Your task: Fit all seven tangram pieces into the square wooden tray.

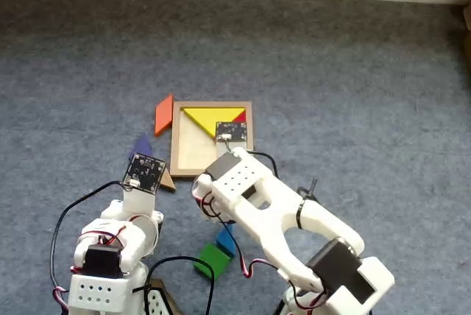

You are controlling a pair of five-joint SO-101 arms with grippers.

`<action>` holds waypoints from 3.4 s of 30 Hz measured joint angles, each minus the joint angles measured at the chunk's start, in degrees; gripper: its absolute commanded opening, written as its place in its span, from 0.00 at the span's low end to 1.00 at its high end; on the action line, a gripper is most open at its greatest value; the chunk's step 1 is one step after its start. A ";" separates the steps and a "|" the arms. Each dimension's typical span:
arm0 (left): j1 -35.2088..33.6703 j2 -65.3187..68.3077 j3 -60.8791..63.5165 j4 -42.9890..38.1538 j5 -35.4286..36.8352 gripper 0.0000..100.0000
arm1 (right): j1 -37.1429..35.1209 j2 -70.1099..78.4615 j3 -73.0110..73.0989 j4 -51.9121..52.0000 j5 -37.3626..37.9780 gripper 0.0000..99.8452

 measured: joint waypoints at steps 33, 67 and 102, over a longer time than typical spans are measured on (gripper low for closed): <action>0.00 0.00 0.00 0.00 0.00 0.01 | -2.90 -24.97 20.04 -10.46 5.63 0.24; 0.00 0.00 0.00 0.00 0.00 0.01 | -9.58 -10.37 18.02 -9.85 3.16 0.23; 0.00 0.00 0.00 0.00 0.00 0.01 | -5.71 -26.29 18.02 -7.30 21.63 0.03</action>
